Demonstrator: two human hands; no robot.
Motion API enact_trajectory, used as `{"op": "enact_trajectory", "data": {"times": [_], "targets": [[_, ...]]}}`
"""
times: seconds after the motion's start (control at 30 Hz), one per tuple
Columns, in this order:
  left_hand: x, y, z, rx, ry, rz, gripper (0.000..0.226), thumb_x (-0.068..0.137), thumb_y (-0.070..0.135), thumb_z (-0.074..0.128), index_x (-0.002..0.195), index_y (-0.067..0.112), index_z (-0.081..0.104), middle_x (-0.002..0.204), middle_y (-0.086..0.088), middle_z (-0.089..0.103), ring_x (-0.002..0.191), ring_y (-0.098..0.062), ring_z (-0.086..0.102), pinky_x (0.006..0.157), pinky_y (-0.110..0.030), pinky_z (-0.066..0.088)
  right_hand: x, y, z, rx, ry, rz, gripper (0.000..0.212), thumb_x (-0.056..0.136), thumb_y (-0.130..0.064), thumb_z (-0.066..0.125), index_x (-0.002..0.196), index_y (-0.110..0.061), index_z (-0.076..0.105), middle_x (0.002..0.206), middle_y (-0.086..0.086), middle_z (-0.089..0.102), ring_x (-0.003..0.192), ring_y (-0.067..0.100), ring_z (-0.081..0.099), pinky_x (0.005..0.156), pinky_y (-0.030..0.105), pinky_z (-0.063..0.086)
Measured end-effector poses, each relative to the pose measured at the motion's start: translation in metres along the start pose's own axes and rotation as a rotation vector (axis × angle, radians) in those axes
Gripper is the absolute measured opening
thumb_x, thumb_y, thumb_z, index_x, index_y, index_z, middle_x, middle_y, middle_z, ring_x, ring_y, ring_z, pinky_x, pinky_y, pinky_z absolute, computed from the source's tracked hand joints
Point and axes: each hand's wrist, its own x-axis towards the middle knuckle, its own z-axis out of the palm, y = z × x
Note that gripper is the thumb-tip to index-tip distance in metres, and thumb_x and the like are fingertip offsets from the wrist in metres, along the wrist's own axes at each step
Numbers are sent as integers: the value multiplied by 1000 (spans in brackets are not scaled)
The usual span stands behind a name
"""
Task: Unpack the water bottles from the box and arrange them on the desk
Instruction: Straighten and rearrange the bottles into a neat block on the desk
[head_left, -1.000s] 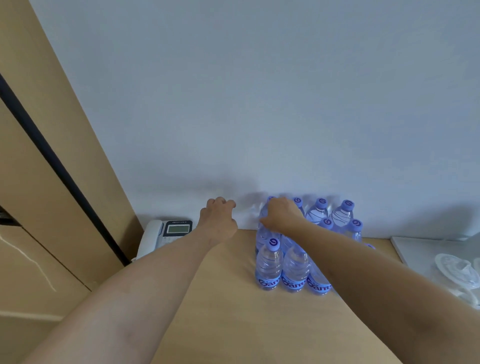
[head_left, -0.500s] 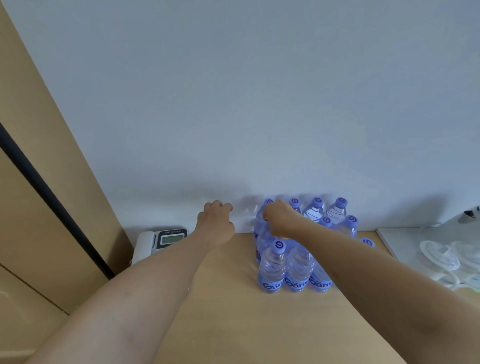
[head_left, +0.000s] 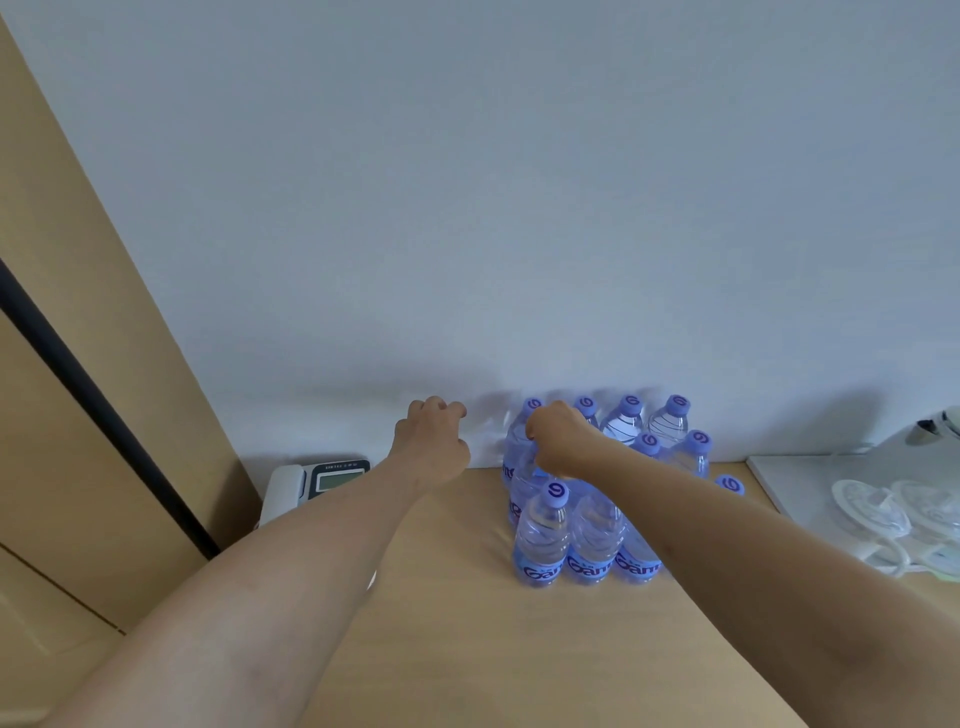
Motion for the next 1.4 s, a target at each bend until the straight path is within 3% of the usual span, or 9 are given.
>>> {"op": "enact_trajectory", "data": {"times": [0.1,0.23,0.43,0.63,0.93,1.03,1.13,1.3,1.4], "targets": [[-1,1,-1,-5,-5,-4,50,87,15,48,137,19,45,136,-9,44,125,-29,35,95,-38,41,2,1,-1,-9,-14,10,40,78,-5,62,54,-16,32,62,1,33,49,13,31,40,23,22],[-3,3,-1,-14,-2,1,51,87,15,48,138,19,44,137,-9,43,126,-29,35,96,-38,40,2,0,-1,16,41,42,42,82,-31,68,55,-24,37,67,-1,39,64,21,47,49,27,33],[-5,3,-3,-23,15,3,51,86,15,49,137,18,45,134,-8,45,124,-28,36,95,-39,41,5,-5,3,-29,11,20,35,80,0,60,58,-14,35,64,1,36,51,12,37,41,22,23],[-5,3,-4,-29,14,0,51,85,15,49,136,18,45,135,-9,45,124,-29,36,96,-39,41,7,2,4,-21,9,10,38,80,-24,69,57,-18,38,64,0,40,62,19,48,47,26,33],[-6,7,-4,-17,5,5,50,86,14,49,137,17,45,135,-10,45,125,-29,36,98,-40,41,3,4,7,16,-7,14,37,81,-10,62,57,-18,35,62,0,38,51,14,40,41,23,25],[-3,11,-5,-17,6,1,51,86,13,49,136,17,45,134,-10,45,125,-29,36,97,-40,41,3,11,4,85,4,3,20,76,-29,73,85,-14,64,85,5,59,81,26,62,60,32,53],[1,19,-5,-12,22,0,50,86,14,49,136,17,45,134,-10,46,124,-29,37,96,-39,41,1,24,-2,170,95,-18,43,76,-44,71,114,-23,68,105,2,65,101,23,59,77,34,51],[4,37,6,1,18,16,50,87,16,49,137,19,45,133,-9,47,123,-29,38,96,-40,41,-3,52,-10,67,148,102,31,84,-45,64,98,-18,67,101,5,64,90,27,61,65,30,43],[5,44,12,1,10,8,50,86,17,50,136,20,45,132,-8,47,123,-29,37,96,-40,41,-11,66,-3,-70,68,156,35,83,-51,62,79,-17,55,82,1,54,81,27,59,62,31,42]]}}
